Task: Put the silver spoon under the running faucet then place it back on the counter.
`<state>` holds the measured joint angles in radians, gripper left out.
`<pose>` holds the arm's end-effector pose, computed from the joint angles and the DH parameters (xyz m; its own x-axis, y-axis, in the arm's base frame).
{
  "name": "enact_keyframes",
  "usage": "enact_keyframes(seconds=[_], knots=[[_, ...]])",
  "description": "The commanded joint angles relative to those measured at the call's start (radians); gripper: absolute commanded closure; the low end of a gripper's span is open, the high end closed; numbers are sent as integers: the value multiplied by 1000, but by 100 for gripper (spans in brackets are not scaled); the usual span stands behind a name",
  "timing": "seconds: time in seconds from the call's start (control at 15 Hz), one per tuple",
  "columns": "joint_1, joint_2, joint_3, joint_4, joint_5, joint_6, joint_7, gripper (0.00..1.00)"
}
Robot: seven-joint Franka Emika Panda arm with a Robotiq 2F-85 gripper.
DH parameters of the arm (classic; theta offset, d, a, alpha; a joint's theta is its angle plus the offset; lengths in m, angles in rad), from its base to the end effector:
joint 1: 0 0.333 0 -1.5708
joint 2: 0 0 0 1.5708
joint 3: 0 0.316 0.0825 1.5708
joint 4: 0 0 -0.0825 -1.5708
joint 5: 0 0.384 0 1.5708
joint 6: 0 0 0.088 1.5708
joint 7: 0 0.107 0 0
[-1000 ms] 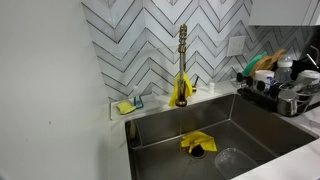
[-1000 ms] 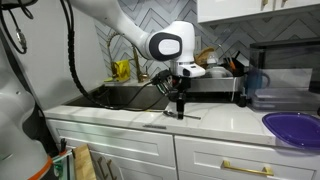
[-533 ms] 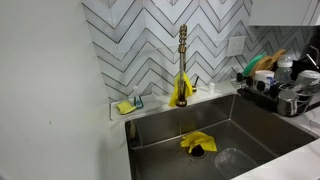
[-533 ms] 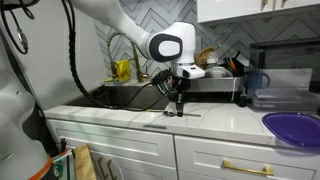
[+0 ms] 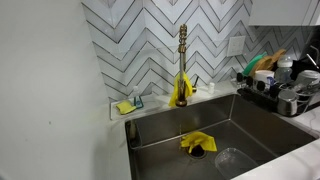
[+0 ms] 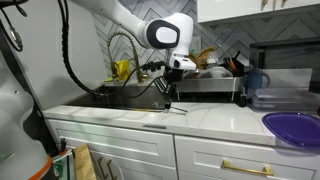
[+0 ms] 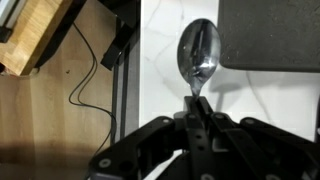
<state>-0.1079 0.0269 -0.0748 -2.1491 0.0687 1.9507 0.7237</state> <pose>0.5079 -0.0891 0.3722 0.5689 -0.7967 -0.2039 -0.7959 -0.5959 0.1075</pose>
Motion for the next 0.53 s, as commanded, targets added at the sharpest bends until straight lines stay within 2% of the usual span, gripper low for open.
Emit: enact_keyframes(seconds=[0.0,0.13,0.27,0.33,0.47], knots=[[33,-96,15,1,-35,-143,140,98],[46,-155,37,8,-49,-225,216,98],[51,-201,54,26,-39,-318,224,98],[41,-142,46,35,-26,-255,193,94],[44,-186,59,39,-25,-301,206,94]])
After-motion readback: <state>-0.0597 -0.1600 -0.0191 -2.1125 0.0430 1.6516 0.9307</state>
